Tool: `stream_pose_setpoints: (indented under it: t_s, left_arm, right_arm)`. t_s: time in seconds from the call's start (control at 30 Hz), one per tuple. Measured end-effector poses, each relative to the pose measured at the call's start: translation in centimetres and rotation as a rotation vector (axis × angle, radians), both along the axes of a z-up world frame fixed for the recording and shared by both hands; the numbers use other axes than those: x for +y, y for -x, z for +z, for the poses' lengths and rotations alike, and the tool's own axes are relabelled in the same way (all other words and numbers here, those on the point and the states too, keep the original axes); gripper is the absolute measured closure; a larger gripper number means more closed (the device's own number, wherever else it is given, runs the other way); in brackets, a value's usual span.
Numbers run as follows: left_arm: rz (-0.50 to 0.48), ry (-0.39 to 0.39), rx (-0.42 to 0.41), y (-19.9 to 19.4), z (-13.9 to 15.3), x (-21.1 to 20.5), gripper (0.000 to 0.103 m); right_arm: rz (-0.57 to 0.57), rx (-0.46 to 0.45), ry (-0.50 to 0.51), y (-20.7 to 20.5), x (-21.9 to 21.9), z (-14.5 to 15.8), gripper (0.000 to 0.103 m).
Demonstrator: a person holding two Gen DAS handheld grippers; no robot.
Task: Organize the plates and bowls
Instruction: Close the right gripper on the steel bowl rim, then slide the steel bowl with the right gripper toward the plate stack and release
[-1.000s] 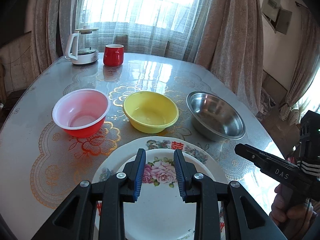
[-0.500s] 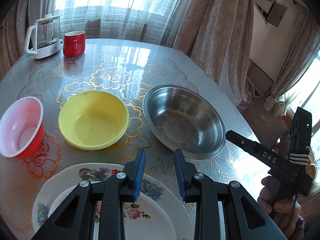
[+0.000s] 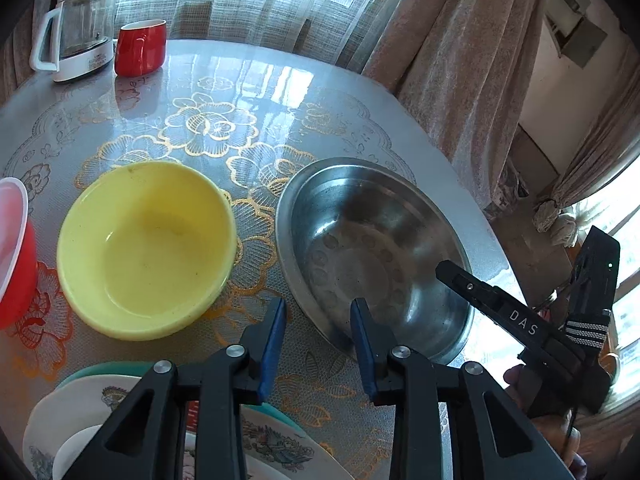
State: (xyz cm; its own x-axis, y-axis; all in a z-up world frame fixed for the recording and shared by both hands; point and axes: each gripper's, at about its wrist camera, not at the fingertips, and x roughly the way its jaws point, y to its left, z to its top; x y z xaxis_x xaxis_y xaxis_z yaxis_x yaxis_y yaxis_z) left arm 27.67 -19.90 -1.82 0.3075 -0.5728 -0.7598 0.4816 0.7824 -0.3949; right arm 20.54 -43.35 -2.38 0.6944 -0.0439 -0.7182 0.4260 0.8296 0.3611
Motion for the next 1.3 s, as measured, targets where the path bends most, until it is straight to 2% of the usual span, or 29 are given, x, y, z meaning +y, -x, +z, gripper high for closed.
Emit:
stream_pose_setpoints:
  t_s: [0.03,0.1,0.17,0.6,1.3]
  left_arm:
    - [-0.008,0.004,-0.004,0.0,0.0,-0.4,0.071]
    - [-0.008,-0.01,-0.015,0.0,-0.2,-0.9,0.073]
    - [-0.024,-0.02,-0.026,0.3,-0.3,-1.4,0.077]
    - [-0.06,-0.005,-0.049,4.2,-0.1,-0.6,0.075]
    - [-0.147,0.016,-0.091,12.8,0.1,1.7,0.074]
  right_arm:
    - [0.004,0.008,0.009,0.0,0.2,-0.2,0.079]
    - [0.023,0.008,0.014,0.0,0.4,-0.4,0.086]
    - [0.023,0.017,0.035,0.2,0.7,-0.3,0.086]
    - [0.013,0.015,-0.019,3.6,0.1,-0.2,0.086]
    - [-0.014,0.003,0.002,11.6,2.2,0.2,0.086]
